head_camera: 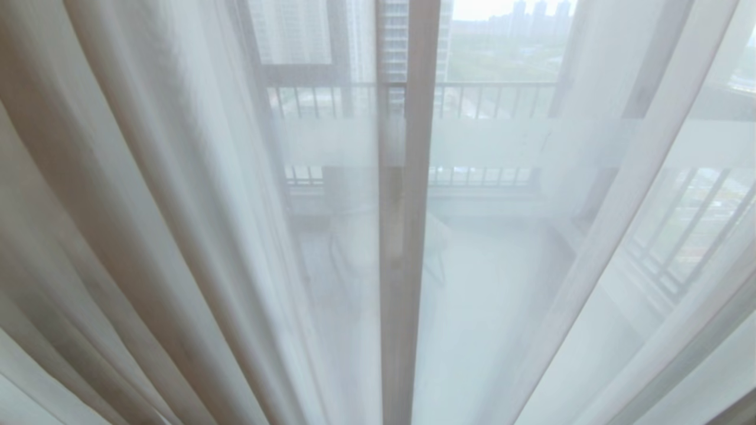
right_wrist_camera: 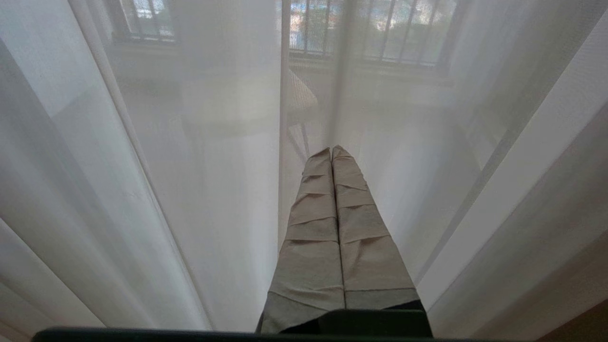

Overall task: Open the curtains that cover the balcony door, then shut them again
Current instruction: Close the inner curtains on both sides

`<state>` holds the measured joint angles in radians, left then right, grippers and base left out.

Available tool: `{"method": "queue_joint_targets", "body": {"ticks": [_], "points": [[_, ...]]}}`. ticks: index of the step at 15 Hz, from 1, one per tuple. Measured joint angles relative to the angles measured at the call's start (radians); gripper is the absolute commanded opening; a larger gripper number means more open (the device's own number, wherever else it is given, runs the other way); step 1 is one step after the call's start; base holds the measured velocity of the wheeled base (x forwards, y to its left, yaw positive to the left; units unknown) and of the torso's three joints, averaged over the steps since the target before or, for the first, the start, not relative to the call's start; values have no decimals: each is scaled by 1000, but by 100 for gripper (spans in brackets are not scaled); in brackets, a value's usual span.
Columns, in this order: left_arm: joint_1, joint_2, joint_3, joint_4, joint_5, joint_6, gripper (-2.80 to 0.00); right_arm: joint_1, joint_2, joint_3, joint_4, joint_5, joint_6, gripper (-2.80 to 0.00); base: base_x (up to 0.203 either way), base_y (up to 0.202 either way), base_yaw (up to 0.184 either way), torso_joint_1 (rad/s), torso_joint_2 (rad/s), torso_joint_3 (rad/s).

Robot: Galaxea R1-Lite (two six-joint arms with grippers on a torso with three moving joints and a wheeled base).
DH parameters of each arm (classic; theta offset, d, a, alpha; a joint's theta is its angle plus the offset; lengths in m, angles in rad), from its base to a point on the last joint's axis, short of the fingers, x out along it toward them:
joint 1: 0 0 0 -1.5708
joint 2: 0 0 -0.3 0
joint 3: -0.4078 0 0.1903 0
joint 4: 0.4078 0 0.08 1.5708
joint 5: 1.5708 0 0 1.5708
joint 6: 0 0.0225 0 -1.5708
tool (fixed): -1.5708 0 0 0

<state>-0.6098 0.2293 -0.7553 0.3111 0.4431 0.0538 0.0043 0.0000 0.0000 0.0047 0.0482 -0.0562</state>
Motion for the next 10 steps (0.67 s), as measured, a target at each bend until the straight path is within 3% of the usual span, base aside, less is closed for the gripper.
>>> {"method": "queue_joint_targets", "body": {"ticks": [7, 10], "points": [[-2, -89, 150, 2, 72, -7, -280, 0, 0, 0, 0, 0, 0, -280, 0, 0, 0, 0, 0, 0], [-2, -109, 259, 0, 90, -51, -280, 0, 0, 0, 0, 0, 0, -280, 0, 0, 0, 0, 0, 0]]}}
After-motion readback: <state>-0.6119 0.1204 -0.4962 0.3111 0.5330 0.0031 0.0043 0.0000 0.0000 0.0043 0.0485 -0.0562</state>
